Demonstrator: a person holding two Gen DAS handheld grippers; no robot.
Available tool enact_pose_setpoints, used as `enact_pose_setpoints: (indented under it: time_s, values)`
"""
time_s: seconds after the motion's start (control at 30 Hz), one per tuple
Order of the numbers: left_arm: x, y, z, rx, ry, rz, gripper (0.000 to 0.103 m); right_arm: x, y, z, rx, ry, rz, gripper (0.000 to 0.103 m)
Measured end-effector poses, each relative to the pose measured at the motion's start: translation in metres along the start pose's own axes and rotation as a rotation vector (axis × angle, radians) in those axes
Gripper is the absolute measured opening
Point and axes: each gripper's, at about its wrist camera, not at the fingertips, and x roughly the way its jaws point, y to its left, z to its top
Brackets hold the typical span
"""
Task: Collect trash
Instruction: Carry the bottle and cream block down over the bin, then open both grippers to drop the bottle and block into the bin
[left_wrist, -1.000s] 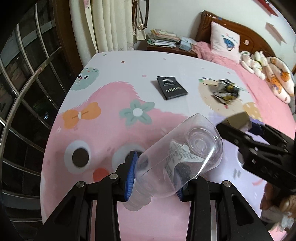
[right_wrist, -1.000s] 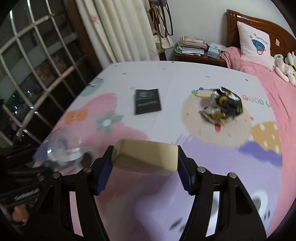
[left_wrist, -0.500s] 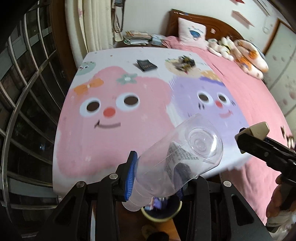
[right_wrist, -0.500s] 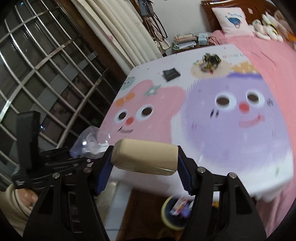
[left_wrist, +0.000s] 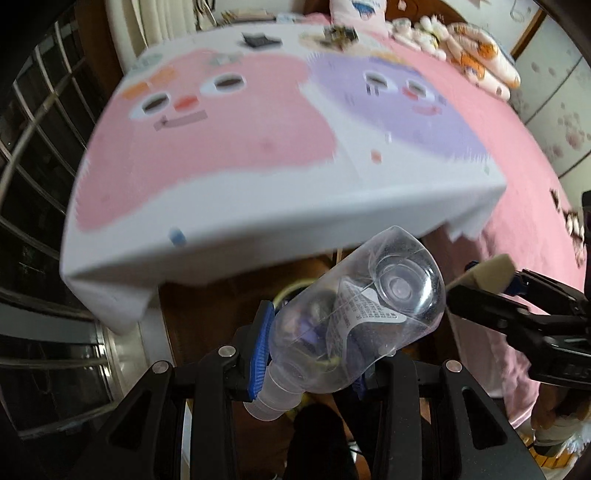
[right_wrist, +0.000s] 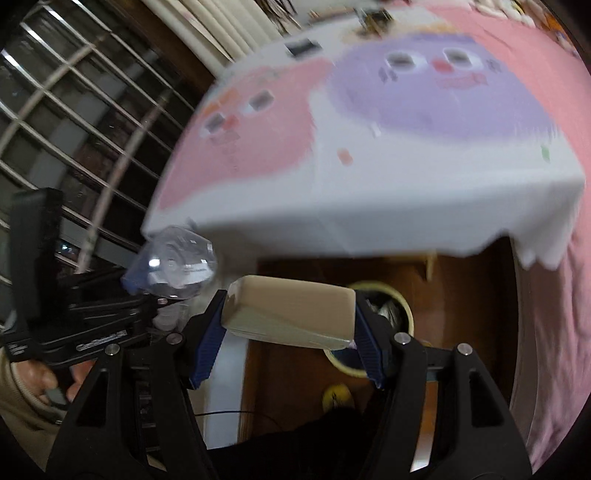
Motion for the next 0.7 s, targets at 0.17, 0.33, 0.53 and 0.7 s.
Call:
enact_pose_setpoints:
  time_s: [0.17, 0.33, 0.53, 0.7]
  values:
    - [0.062, -0.008, -0.027, 0.024, 0.072, 0.013, 0.036, 0.065, -0.044, -0.043, 0.069, 0.106, -0.086, 0.061]
    - [0.147, -0.004, -0.054, 0.008, 0.149, 0.017, 0.036, 0.138, -0.082, -0.086, 0.074, 0.198, -0.149, 0.061]
    - [0.244, 0.006, -0.073, -0.018, 0.211, 0.024, 0.036, 0.224, -0.119, -0.123, 0.016, 0.288, -0.214, 0.061]
    - [0.304, 0.006, -0.078, -0.019, 0.245, 0.026, 0.036, 0.273, -0.137, -0.134, 0.003, 0.322, -0.233, 0.061]
